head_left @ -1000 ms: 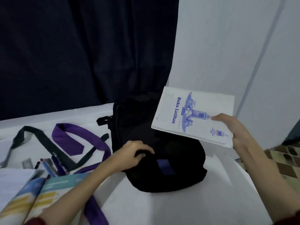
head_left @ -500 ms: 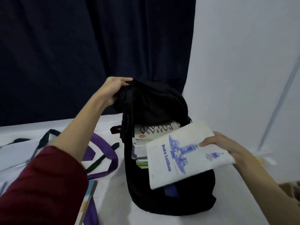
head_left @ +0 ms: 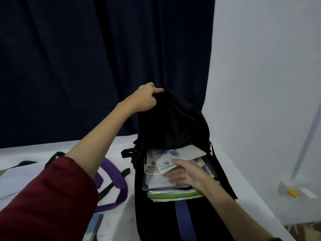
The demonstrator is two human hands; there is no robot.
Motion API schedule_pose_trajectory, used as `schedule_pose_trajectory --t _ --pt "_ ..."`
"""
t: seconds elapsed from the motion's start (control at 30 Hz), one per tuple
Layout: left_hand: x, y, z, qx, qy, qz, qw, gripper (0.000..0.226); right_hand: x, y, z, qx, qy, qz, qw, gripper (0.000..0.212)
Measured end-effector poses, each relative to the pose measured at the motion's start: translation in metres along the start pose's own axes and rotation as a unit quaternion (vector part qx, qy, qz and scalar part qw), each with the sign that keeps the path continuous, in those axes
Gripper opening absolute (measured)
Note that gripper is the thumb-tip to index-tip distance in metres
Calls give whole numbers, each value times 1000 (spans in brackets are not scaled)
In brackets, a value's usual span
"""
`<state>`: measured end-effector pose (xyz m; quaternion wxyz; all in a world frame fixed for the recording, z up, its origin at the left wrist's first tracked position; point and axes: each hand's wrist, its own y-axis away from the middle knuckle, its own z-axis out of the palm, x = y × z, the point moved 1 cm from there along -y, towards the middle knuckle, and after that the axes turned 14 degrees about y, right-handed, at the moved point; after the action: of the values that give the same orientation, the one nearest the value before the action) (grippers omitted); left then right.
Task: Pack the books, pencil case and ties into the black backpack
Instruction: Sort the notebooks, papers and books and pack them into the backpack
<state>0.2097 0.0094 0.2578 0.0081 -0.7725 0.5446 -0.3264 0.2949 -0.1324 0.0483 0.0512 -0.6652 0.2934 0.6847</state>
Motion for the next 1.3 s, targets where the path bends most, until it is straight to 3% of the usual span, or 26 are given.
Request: schedule_pose_trajectory --t 0.07,0.1,0.13,0.2,0.23,0.3,0.37,0.5,0.6,0.8,1.0,1.1,1.23,1.3 --pt "-2 2 -5 11 3 9 1000 55 1 8 -7 -9 194 -8 981 31" --pt "-4 2 -7 15 5 11 1000 55 1 10 -12 24 282 -32 959 29" --pt "-6 2 -7 17 6 13 1000 55 0 10 -17 90 369 -69 922 29" --pt "-7 1 -7 19 3 18 1000 56 -5 12 -24 227 524 -171 803 26" --pt "-6 1 -7 19 0 23 1000 56 -6 12 -25 244 568 -220 755 22" --pt "-3 0 -5 18 -8 32 999 57 -6 7 -26 204 631 -258 703 39" --pt "0 -1 -5 17 -14 39 999 57 -3 1 -26 179 671 -243 678 52" --pt "4 1 -7 29 -31 60 997 57 1 -13 -24 241 621 -235 708 46" --pt "10 1 -8 95 -36 103 989 56 -3 -30 -18 274 581 -222 734 45" --pt "17 -3 -13 100 -67 143 982 58 -10 -59 -11 240 611 -224 720 48" --pt "5 3 -9 85 -79 150 982 57 -9 -68 -4 303 616 -238 687 33" --pt "0 3 -12 72 -40 154 985 55 -1 -70 2 349 576 -254 694 23" --pt "-7 1 -18 48 47 143 988 53 5 -72 9 388 564 -244 687 25" --pt "-6 2 -19 36 67 138 988 52 -1 -71 9 388 556 -225 700 32"
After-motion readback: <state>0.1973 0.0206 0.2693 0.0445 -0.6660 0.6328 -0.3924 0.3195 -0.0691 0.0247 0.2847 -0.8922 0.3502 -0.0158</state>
